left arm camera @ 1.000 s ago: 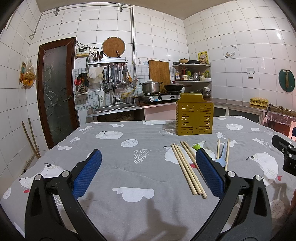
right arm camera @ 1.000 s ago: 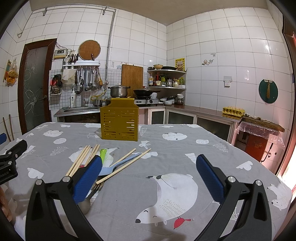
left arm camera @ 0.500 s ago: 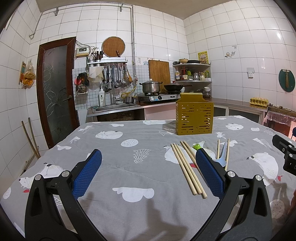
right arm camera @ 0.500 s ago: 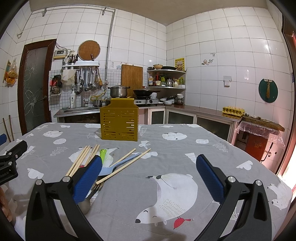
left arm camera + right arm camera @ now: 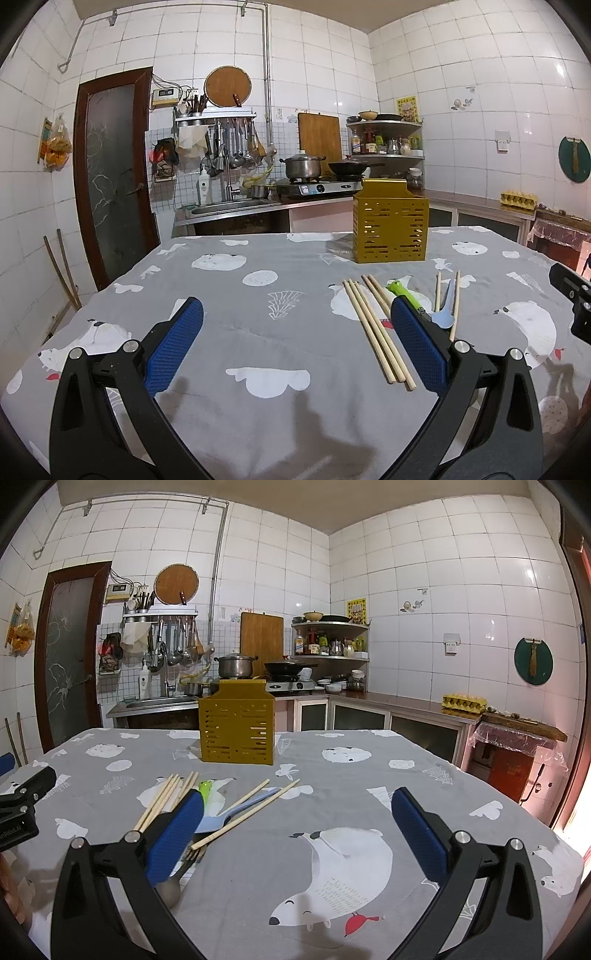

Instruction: Organize utensils

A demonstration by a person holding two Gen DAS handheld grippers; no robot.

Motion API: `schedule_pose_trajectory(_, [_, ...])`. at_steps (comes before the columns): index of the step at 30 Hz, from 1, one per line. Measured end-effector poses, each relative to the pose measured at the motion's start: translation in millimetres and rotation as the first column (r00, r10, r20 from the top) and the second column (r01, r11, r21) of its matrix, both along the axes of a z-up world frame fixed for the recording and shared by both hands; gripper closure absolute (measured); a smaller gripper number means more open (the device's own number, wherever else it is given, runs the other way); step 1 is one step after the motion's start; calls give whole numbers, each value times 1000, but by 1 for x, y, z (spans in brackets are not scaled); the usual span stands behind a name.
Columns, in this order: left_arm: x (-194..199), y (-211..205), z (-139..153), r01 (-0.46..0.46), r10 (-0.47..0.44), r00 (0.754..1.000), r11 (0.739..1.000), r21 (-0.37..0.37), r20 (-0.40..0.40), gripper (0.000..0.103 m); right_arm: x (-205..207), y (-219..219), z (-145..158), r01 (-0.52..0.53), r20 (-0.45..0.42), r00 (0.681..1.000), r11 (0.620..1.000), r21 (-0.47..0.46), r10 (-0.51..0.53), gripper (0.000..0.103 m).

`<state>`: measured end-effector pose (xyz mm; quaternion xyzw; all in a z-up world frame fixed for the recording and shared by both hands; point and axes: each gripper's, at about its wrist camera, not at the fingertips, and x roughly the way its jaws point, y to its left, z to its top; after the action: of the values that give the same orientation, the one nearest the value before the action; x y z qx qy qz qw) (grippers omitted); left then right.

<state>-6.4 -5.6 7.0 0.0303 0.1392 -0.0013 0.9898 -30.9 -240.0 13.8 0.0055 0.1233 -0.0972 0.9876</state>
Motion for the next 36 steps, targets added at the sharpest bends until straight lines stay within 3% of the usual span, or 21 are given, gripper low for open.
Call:
schedule_pose_trajectory(7, [3, -1, -2, 13, -13, 1000, 1000, 7, -19, 5, -1, 6, 1, 16, 4, 1000, 1000, -21, -15, 4])
schedule_pose_trajectory(11, [9, -7, 0, 11, -9, 999, 999, 33, -48, 5, 6, 2, 3, 6, -38, 999, 1000, 19, -5, 4])
schedule_pose_trajectory(15, [21, -7, 15, 20, -19, 998, 1000, 13, -62, 5, 19, -3, 13, -1, -54, 999, 998, 69, 4, 4])
schedule_pose_trajectory(20, [61, -7, 31, 23, -23, 991, 1000, 0, -130, 5, 56, -12, 29, 29, -86, 996, 996, 87, -22, 4])
schedule_pose_trajectory(26, [111, -11, 32, 18, -20, 980, 1000, -8, -198, 5, 120, -17, 19, 48, -241, 970, 995, 83, -27, 5])
schedule_pose_trajectory(28, [130, -14, 28, 18, -19, 972, 1000, -8, -234, 5, 142, -17, 9, 47, -304, 952, 995, 90, -17, 8])
schedule_pose_trajectory(30, [152, -16, 21, 23, -25, 957, 1000, -8, -289, 5, 157, -19, 2, 46, -339, 941, 993, 109, -6, 20])
schedule_pose_trajectory(34, [187, -16, 10, -4, 2, 934, 1000, -6, -358, 6, 187, -21, -11, 69, -401, 916, 990, 119, -16, 23])
schedule_pose_trajectory(36, [201, -16, 6, -4, -6, 924, 1000, -27, -381, 11, 201, -23, -18, 73, -426, 904, 989, 132, -10, 31])
